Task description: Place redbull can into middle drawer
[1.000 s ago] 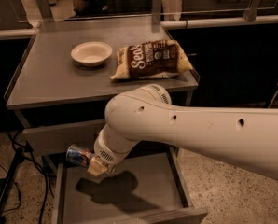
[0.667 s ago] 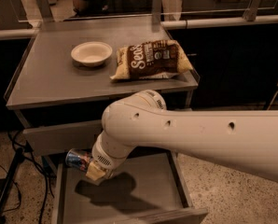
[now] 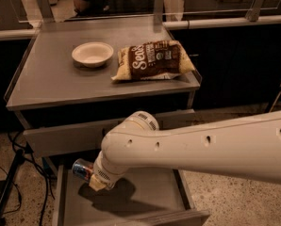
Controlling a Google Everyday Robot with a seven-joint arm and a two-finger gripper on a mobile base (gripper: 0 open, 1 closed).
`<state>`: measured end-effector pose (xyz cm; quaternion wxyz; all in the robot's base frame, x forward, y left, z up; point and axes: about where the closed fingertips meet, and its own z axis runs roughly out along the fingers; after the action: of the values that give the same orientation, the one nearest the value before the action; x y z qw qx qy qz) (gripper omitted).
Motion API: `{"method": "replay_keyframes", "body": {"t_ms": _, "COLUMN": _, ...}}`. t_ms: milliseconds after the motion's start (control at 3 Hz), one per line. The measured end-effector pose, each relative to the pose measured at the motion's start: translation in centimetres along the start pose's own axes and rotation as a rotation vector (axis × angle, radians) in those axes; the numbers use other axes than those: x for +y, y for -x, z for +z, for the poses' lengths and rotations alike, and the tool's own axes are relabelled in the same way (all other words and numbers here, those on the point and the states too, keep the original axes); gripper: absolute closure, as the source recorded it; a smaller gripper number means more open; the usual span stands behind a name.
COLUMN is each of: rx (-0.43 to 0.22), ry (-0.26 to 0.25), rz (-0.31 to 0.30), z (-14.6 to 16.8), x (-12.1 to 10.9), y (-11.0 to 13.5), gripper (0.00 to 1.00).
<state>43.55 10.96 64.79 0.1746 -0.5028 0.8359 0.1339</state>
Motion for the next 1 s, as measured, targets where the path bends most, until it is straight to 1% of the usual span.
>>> {"method": "replay_keyframes", "body": {"t_ms": 333, "rx": 0.0, "ry": -0.002, "rz": 0.001, "z": 0.1, "x": 0.0, "y": -0.1, "gripper": 1.0}}
{"method": "replay_keyframes", "body": {"t_ms": 667, "rx": 0.004, "ry": -0.019, "rz": 0.011, "z": 0.8, "x": 0.0, "y": -0.9, "gripper": 1.0}}
{"method": "replay_keyframes", "body": {"t_ms": 1000, "rx": 0.035, "ry": -0.032, "rz": 0.059, "z": 2.7, "x": -0.8, "y": -3.8, "gripper": 1.0}}
